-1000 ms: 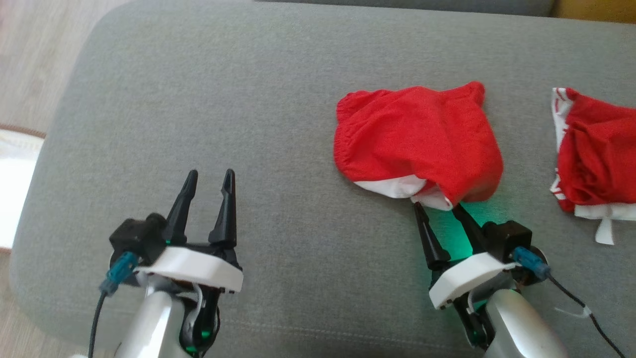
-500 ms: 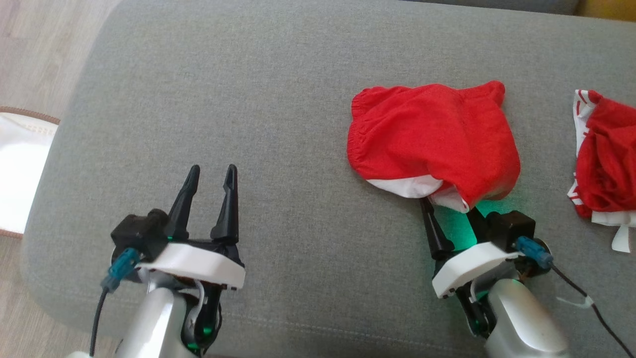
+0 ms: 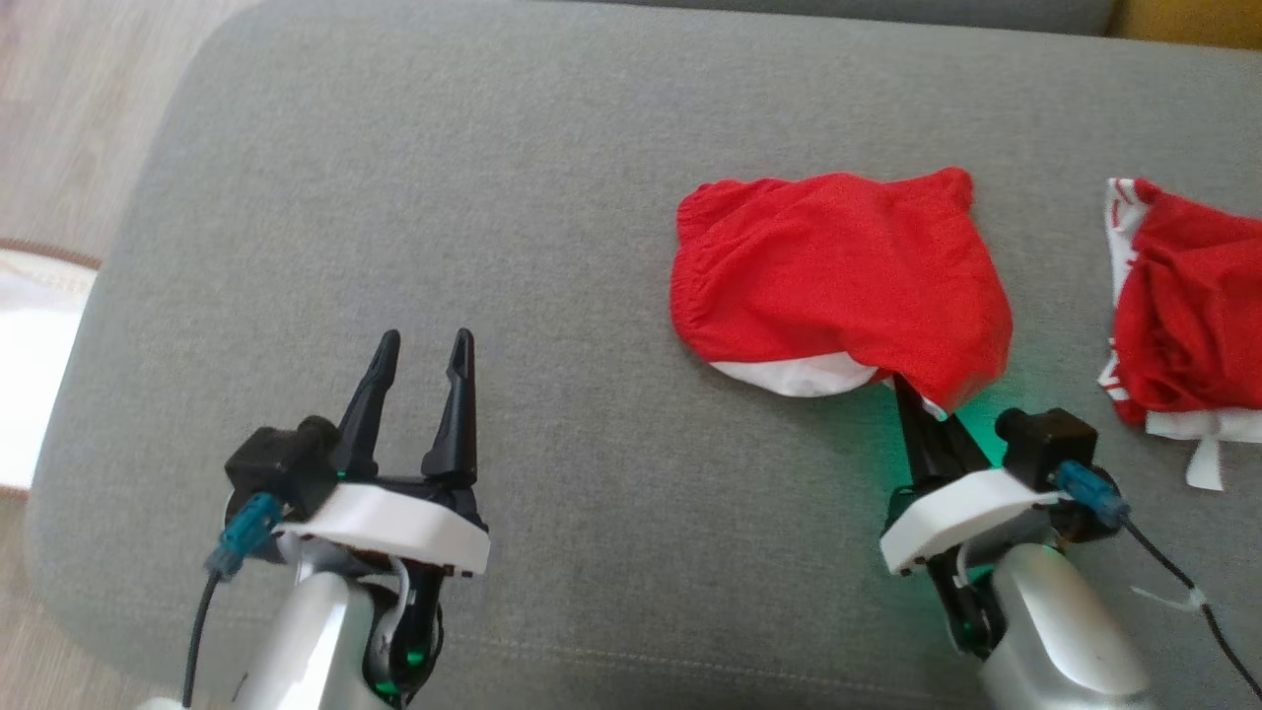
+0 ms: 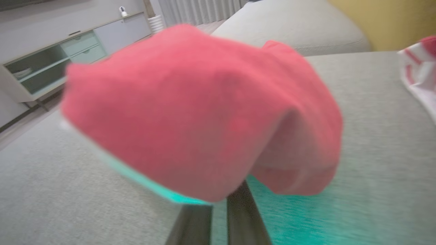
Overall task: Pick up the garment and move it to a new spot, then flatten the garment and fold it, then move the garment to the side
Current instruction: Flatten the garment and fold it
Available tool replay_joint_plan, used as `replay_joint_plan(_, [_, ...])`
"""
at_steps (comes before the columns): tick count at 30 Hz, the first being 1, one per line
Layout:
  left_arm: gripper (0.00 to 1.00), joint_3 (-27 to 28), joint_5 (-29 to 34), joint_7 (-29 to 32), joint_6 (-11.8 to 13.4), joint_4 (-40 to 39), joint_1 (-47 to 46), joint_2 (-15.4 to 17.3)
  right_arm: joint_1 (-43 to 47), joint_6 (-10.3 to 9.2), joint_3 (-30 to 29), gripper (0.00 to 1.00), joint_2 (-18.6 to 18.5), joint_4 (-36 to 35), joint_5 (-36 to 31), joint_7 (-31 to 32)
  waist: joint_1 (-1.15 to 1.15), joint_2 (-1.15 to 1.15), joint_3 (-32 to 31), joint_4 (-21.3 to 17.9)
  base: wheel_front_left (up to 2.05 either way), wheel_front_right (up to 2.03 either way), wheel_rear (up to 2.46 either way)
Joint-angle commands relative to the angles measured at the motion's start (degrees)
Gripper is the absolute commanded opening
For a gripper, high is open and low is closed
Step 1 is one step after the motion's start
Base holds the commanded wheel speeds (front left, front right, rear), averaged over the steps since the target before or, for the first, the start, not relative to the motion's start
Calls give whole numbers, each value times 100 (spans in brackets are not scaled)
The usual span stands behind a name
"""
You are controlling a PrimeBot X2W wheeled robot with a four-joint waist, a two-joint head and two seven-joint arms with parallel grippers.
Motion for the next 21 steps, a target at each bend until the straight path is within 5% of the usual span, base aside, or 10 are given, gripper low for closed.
replay_joint_plan(1, [100, 238, -1, -70, 13, -146, -176, 14, 13, 18, 41, 0, -5, -158, -84, -78, 0, 0, -72, -70, 0, 0, 0])
replay_joint_plan(11, [100, 275, -87, -70, 8, -169, 30, 14, 293, 18, -781, 0, -155, -456, -1502, 155, 0, 0, -519, -510, 0, 0, 0])
replay_joint_plan(21, [100, 123, -273, -70, 91, -219, 105, 14, 495, 18, -223, 0, -1476, -1542, -2134, 1291, 0, 0, -708, -732, 0, 0, 0])
